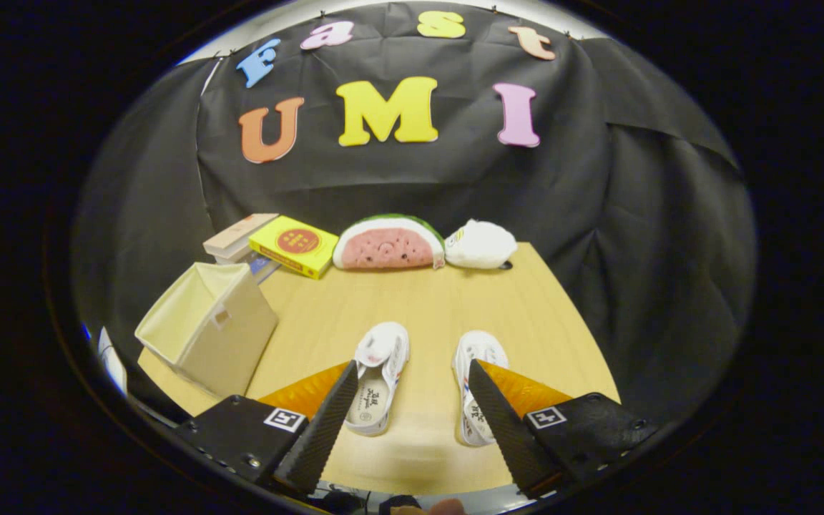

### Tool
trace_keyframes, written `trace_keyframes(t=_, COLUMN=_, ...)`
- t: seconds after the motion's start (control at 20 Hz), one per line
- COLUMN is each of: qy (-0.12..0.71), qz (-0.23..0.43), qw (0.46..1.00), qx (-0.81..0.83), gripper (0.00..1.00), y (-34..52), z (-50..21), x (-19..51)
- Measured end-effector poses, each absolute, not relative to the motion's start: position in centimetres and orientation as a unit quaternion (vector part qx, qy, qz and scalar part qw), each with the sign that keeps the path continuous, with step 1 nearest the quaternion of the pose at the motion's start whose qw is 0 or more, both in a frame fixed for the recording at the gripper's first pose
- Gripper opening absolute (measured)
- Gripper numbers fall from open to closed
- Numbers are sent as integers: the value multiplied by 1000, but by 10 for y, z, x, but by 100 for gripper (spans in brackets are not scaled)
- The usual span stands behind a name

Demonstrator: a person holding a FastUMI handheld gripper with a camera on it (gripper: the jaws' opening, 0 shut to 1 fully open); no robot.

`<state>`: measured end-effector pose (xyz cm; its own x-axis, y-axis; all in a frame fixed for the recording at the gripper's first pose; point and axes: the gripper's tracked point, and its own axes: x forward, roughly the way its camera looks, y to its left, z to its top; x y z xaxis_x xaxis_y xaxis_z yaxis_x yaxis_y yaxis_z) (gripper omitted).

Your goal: Open the storage box then place both shoes into the box .Put the left shoe in first, then the right shoe, with the right side of both shoes facing outward in a uniform manner.

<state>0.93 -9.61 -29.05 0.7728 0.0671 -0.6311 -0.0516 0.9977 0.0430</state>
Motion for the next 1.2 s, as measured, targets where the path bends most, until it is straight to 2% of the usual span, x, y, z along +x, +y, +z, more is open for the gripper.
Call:
trace_keyframes(t=0.3, qy=396, qz=85, qw=914, qx=-1, gripper=96, y=-82, z=-380, x=42)
trace_keyframes(t=0.65, qy=459, qz=91, qw=884, qx=27, gripper=95, y=-63, z=-432, x=70)
trace_keyframes(t=0.85, qy=486, qz=77, qw=868, qx=66, gripper=65, y=-56, z=-446, x=67)
trace_keyframes(t=1.0, qy=506, qz=60, qw=852, qx=118, gripper=18, y=-56, z=-451, x=66)
trace_keyframes(t=1.15, qy=517, qz=47, qw=847, qx=112, gripper=16, y=-58, z=-448, x=67)
trace_keyframes(t=1.2, qy=527, qz=45, qw=841, qx=114, gripper=2, y=-57, z=-455, x=67)
